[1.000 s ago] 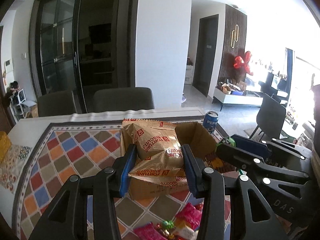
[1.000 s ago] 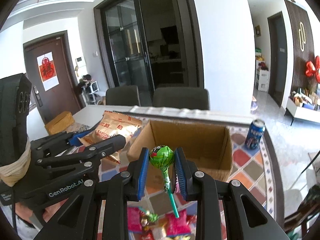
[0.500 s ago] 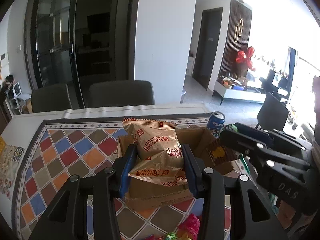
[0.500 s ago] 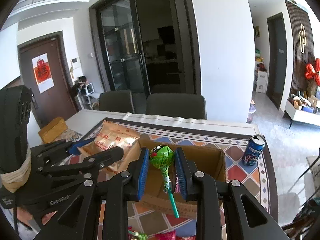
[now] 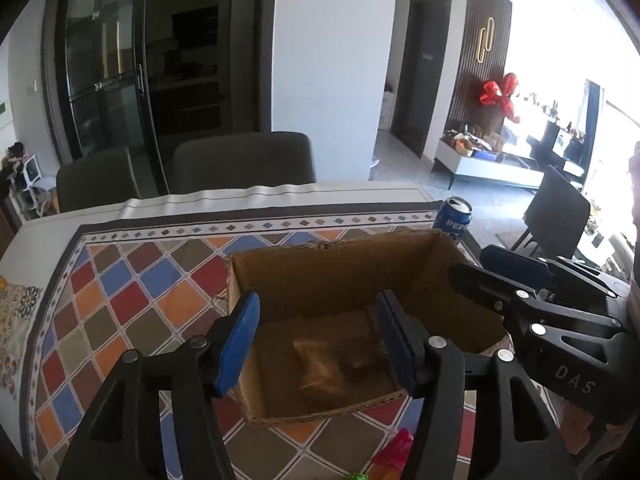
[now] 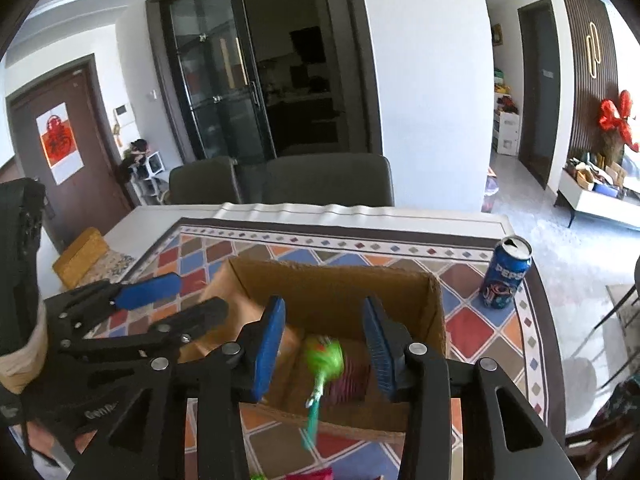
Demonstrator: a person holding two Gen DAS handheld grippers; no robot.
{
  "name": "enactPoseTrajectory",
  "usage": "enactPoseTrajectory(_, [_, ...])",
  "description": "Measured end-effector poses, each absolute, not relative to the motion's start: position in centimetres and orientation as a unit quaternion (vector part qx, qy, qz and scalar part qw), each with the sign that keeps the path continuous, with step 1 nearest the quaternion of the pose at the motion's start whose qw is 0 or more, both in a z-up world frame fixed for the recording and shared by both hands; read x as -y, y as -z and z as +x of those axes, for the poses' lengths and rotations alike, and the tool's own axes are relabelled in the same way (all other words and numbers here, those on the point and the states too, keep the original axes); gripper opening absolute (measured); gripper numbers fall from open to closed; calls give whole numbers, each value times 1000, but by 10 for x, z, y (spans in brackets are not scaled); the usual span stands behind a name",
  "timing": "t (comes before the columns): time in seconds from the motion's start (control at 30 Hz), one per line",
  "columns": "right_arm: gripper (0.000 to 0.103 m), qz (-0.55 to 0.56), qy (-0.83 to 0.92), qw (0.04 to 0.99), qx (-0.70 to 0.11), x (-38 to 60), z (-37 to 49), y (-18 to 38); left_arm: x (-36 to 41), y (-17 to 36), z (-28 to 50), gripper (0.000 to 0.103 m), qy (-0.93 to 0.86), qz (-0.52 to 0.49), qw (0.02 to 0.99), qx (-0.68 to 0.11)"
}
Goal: Organize snacks
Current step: 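Open both tools to drop the snacks into the box, then grasp the pink candy bag with the right tool while the left tool grasps the green candy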
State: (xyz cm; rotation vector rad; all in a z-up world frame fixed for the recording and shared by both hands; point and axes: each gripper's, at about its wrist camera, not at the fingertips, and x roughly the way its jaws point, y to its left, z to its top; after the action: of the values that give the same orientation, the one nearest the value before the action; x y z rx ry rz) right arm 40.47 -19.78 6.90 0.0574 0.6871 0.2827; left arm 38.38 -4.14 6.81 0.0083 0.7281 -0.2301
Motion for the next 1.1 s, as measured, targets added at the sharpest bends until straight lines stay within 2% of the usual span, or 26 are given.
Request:
enactPoseTrajectory(0.23, [42,28,-138,933,-331,200,383,-67,42,-79,353,67,102,22,938,-331])
enactPoseTrajectory(0.57, [42,26,-143,939,-313,201,334,-76,40,-93,300,70,100,33,949,-297])
enactPoseTrajectory(1.1, [42,30,-141,933,-329,199,276,-51,39,-58,241,71,105,34,943,-313])
